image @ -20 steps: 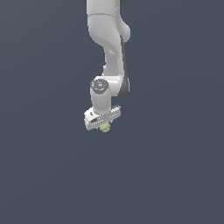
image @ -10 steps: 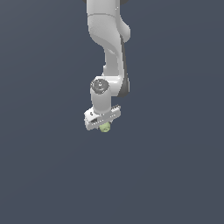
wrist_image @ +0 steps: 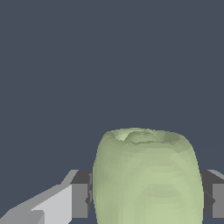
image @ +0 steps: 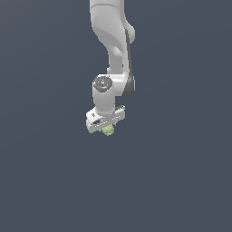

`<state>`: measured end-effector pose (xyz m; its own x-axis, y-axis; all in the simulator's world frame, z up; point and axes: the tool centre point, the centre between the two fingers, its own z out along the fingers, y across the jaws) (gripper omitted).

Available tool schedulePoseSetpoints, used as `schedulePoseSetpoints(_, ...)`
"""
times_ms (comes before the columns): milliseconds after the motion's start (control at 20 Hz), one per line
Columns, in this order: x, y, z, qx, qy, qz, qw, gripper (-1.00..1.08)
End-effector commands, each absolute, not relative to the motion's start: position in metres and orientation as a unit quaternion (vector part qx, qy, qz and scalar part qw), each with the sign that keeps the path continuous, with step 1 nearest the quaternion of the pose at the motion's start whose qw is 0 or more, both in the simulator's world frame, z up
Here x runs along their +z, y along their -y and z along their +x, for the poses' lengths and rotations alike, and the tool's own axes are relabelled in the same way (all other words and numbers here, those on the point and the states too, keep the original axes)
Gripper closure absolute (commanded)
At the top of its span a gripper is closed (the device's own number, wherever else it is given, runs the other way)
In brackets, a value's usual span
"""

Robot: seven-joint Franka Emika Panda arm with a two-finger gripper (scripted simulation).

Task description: Pick up the object and move it to a goal position.

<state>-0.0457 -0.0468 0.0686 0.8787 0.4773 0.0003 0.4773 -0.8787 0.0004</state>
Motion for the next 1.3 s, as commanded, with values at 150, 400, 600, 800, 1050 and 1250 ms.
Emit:
schedulePoseSetpoints(150, 0.107, 0.047, -0.039, 0.001, -0.247, 0.969, 0.0, 1.08)
schedulePoseSetpoints(400, 0.156, 0.048, -0.03, 0.001, -0.247, 0.969, 0.0, 1.08)
schedulePoseSetpoints(600, 0.198, 0.049, -0.022, 0.001, -0.247, 0.969, 0.0, 1.08)
schedulePoseSetpoints(800, 0.24, 0.049, -0.014, 0.001, -0.247, 0.969, 0.0, 1.08)
schedulePoseSetpoints(1050, 0.291, 0.05, -0.004, 0.001, -0.247, 0.969, 0.0, 1.08)
schedulePoseSetpoints(1250, 0.331, 0.051, 0.004, 0.001, -0.247, 0.969, 0.0, 1.08)
